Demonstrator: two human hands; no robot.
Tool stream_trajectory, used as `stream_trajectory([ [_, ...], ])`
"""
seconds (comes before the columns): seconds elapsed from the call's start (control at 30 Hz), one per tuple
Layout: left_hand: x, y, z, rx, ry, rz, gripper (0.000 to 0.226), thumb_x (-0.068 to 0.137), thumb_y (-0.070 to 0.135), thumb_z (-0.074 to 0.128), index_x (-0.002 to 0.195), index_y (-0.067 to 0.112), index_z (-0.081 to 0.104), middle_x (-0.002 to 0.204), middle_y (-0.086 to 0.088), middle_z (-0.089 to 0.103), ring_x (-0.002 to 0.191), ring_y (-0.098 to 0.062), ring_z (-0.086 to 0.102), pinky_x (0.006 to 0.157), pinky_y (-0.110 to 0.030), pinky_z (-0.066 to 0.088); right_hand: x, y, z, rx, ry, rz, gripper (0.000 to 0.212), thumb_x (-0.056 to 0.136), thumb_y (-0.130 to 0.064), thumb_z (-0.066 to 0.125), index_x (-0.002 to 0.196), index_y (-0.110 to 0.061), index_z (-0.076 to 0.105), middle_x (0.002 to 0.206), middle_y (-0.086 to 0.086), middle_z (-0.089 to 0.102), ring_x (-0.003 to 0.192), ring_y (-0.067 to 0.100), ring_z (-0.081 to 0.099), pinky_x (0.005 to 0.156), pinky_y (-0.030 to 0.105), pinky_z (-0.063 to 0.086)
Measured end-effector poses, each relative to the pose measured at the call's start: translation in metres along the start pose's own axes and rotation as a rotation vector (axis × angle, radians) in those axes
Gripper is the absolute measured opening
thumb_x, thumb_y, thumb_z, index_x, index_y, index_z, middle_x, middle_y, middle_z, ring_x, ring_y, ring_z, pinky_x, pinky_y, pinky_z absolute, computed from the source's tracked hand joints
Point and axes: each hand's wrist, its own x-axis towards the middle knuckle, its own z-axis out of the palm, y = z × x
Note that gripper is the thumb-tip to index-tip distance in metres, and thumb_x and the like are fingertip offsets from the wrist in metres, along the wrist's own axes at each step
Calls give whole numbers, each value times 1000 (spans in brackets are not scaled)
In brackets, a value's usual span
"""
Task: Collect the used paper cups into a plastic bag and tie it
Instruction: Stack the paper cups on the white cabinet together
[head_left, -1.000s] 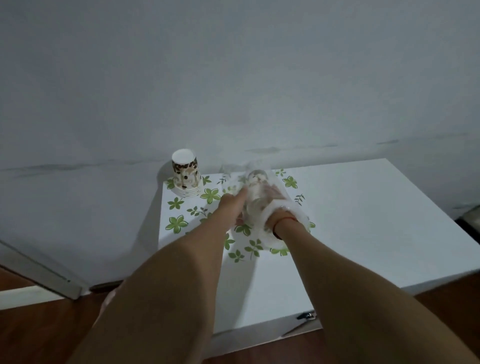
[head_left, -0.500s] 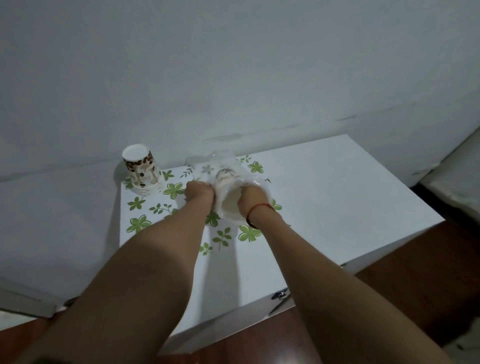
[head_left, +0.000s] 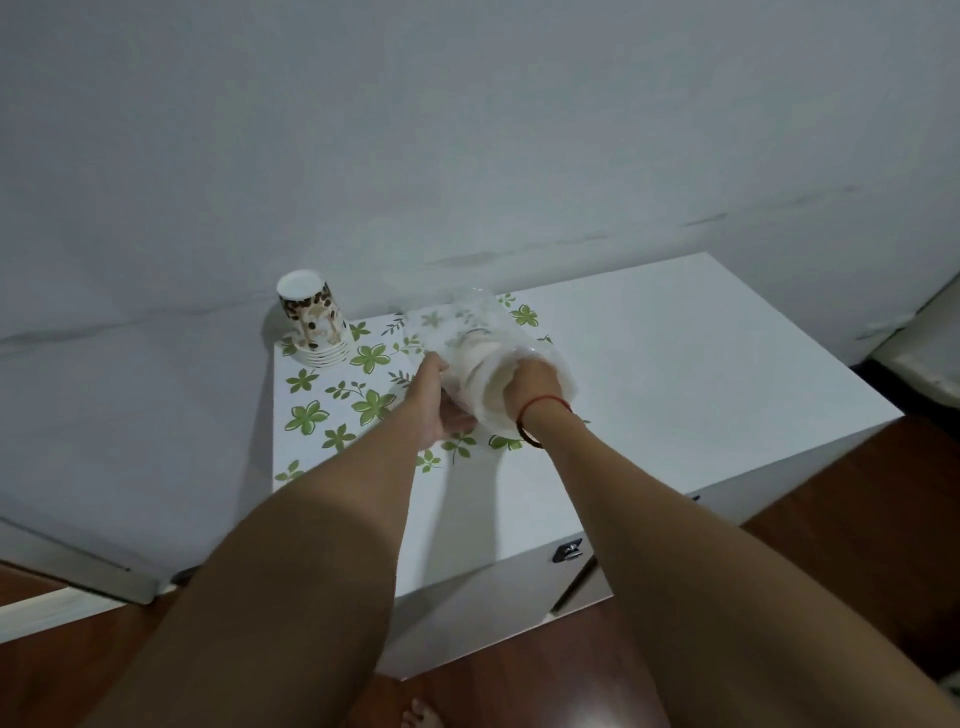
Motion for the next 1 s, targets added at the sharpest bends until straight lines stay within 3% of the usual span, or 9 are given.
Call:
stream_trajectory([
  [0.1,-4,-14,-6,23,-32,11,17,94,10,49,80,4,57,60,-10,62,59,-24,61,54,-34,57,9,8,8,-44,12,-45,47,102,-15,30,146,1,25,153,17,30,143,29,28,119,37,20],
  [0.2,5,-13,-5,131,111,99,8,91,2,59,84,0,64,58,-12,65,46,-21,61,40,-26,53,4,0,-1,90,-21,5,47,101,-14,31,145,2,28,152,16,32,142,30,30,117,36,23],
  [0.33,20,-11,1,154,211,164,7,90,7,60,90,4,67,92,-17,69,78,-27,64,55,-31,56,-4,-1,-16,220,-143,20,45,95,-1,42,139,3,40,144,20,45,133,33,44,108,34,38],
  [0.47,32,-12,7,124,252,152,15,90,7,60,100,0,68,101,-17,68,85,-27,64,67,-35,58,0,6,-13,230,-86,-41,49,96,-2,34,144,-9,39,148,13,42,137,29,40,114,32,32],
  [0.6,38,-13,-2,89,311,141,17,89,6,60,102,-3,68,104,-16,71,89,-33,70,63,-39,60,-3,17,-3,227,-10,-190,57,95,-4,30,144,-29,39,144,13,44,127,33,48,102,34,40],
  [0.67,37,-11,-4,140,298,134,19,89,13,64,98,-3,66,102,-17,71,88,-36,72,60,-41,61,-3,24,1,268,18,-199,57,95,-4,28,144,-31,40,140,16,45,124,35,49,100,34,40],
  [0.8,22,-3,-2,351,289,162,72,77,60,64,116,-2,59,107,-19,69,74,-33,73,39,-30,54,-3,32,9,313,-33,-191,56,93,-4,35,145,-23,37,142,15,47,128,32,45,103,33,37],
  [0.9,8,0,-6,449,277,245,85,60,76,61,110,7,62,103,-14,71,80,-28,72,58,-37,61,-7,28,5,379,-149,-189,54,87,-36,43,138,-18,42,135,9,49,124,30,47,99,38,40],
  [1.0,-2,-4,-16,284,-30,165,75,62,66,75,113,12,63,107,-16,71,91,-28,72,76,-51,60,-8,22,-4,481,-190,-182,46,79,-53,40,102,-17,56,101,4,53,96,25,50,75,33,40],
])
